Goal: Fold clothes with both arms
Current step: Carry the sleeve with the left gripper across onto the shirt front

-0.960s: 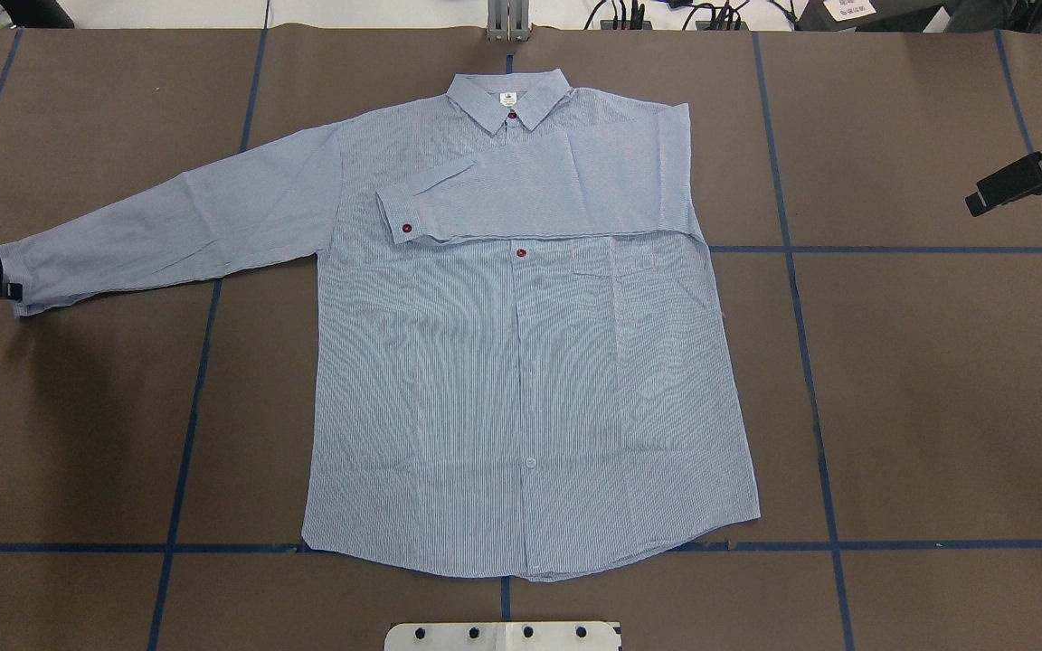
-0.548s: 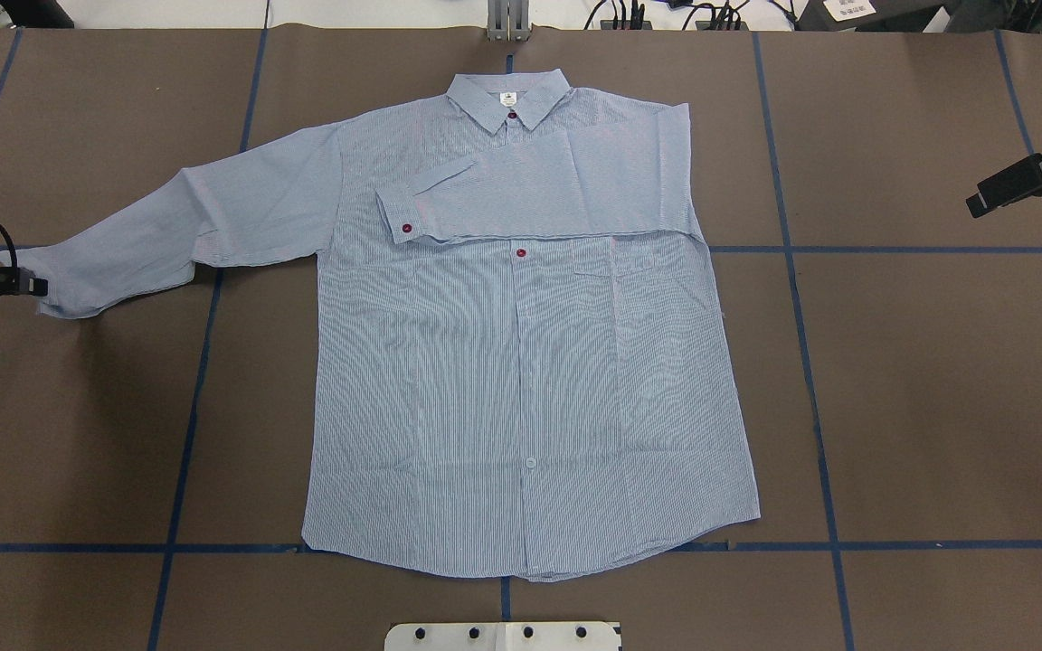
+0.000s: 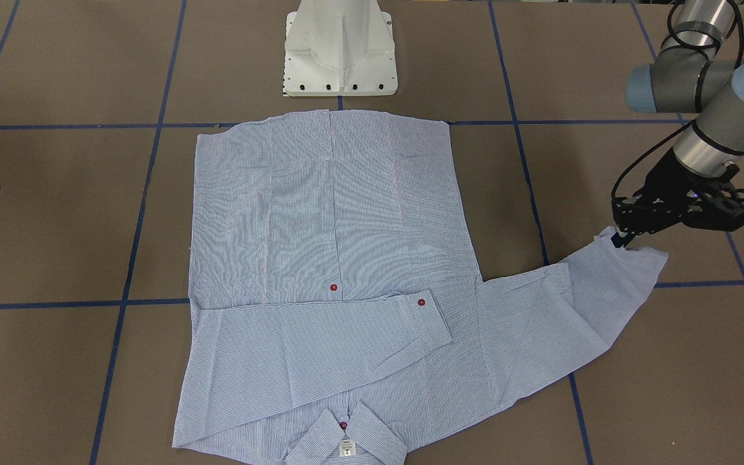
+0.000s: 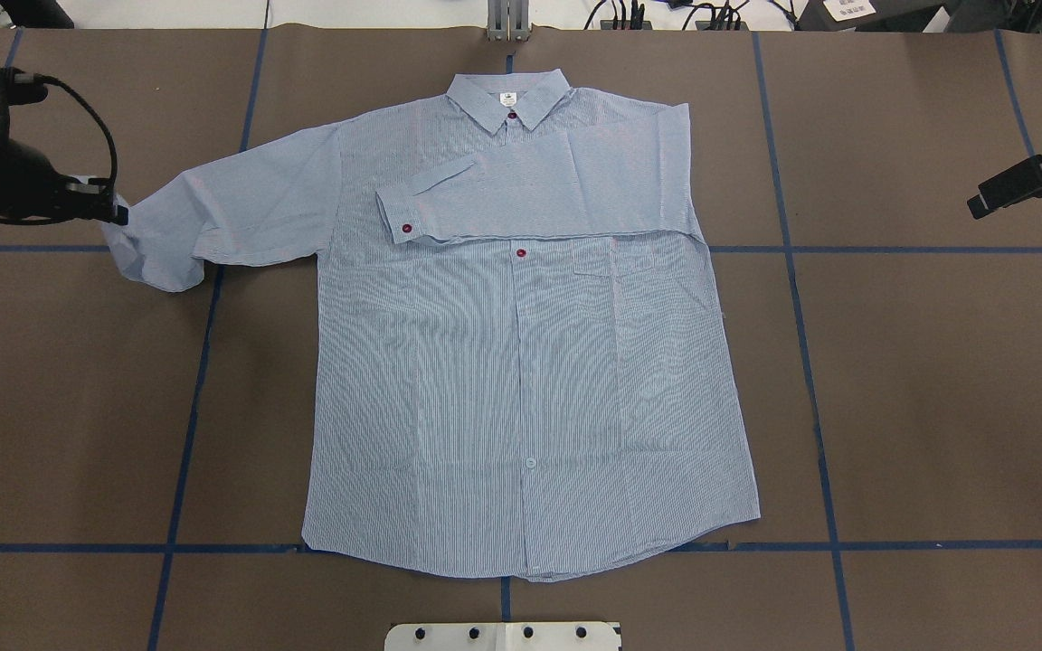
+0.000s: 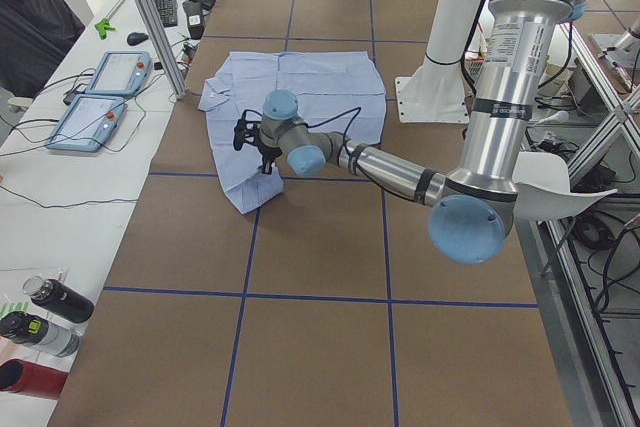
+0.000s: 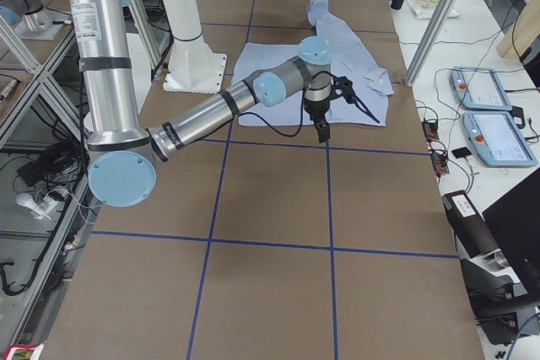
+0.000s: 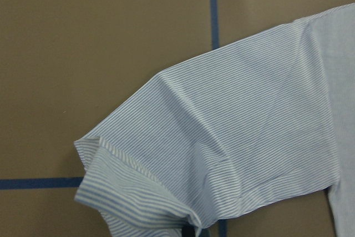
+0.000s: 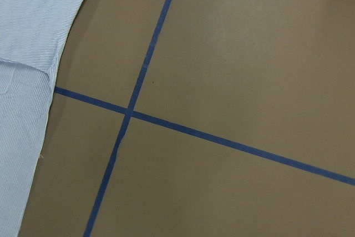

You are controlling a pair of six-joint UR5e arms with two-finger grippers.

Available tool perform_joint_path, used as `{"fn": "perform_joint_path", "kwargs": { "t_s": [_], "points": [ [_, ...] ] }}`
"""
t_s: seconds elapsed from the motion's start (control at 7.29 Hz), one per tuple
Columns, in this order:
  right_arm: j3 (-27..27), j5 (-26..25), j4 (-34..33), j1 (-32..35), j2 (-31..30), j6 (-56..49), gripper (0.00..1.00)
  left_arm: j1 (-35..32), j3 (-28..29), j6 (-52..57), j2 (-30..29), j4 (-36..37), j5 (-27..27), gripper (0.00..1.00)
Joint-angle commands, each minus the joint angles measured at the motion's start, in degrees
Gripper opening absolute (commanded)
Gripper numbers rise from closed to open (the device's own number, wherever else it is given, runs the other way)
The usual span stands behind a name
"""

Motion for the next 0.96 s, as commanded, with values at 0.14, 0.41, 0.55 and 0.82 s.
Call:
{"fn": "perform_joint_path", "kwargs": {
  "t_s": [0.14, 0.41, 0.55, 0.82],
  "points": [
    [0.01, 0.23, 0.0, -0.06, 0.25, 0.03, 1.0, 4.8, 0.09, -6.35, -18.62, 19.59, 1.14, 0.0],
    [-0.17, 0.23, 0.0, -0.06, 0.34, 0.12, 1.0, 10.33, 7.26, -16.61, -28.9, 20.8, 3.6, 0.0],
    [-0.17, 0.23, 0.0, -0.06, 0.34, 0.12, 1.0, 12.19, 10.61, -18.75, -32.96, 20.54, 5.09, 0.0],
    [-0.17, 0.23, 0.0, -0.06, 0.34, 0.12, 1.0, 12.92, 17.65, -23.5, -41.4, 20.53, 5.1, 0.0]
  ]
}}
